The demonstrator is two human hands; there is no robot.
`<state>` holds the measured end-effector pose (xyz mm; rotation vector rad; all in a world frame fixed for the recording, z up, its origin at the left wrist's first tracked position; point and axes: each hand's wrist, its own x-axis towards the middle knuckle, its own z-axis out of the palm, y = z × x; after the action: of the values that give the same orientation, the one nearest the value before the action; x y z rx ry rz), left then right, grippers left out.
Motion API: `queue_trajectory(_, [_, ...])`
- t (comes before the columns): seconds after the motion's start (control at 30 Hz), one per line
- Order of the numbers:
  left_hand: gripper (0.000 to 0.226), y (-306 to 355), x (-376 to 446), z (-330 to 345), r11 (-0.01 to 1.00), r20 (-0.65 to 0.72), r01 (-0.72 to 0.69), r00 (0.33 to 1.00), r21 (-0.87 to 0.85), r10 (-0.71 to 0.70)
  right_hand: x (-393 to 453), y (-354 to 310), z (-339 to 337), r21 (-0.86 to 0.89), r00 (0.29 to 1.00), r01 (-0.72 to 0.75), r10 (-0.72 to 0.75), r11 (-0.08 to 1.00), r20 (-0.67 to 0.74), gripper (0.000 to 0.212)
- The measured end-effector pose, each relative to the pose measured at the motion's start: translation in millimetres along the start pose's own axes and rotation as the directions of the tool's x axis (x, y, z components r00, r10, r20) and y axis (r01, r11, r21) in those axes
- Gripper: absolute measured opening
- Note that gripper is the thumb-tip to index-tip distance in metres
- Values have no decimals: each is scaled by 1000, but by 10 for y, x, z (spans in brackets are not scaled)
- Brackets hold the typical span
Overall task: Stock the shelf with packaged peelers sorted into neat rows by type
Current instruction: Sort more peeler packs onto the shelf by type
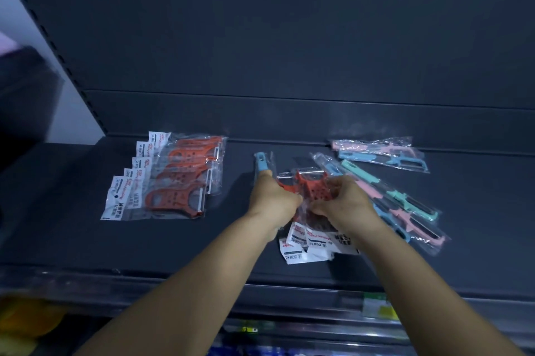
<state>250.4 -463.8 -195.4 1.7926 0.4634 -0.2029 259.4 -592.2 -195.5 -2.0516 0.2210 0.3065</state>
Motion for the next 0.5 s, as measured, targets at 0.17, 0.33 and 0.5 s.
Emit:
queue_trajectory(0.17, [67,12,8,-11,994,13,21,1000,-105,-20,-47,-27,-38,94,1000,-8,10,996,-18,44])
queue_trajectory(0.33, [79,49,2,26,982,-16,23,1000,-187,-27,-74,-115,-46,240,998,66,-59,968,-37,48])
queue_trajectory(0.5, [41,132,-7,-11,965,44,96,995,-246,-88,-66,-144,-40,396,999,37,-36,917,-11,49])
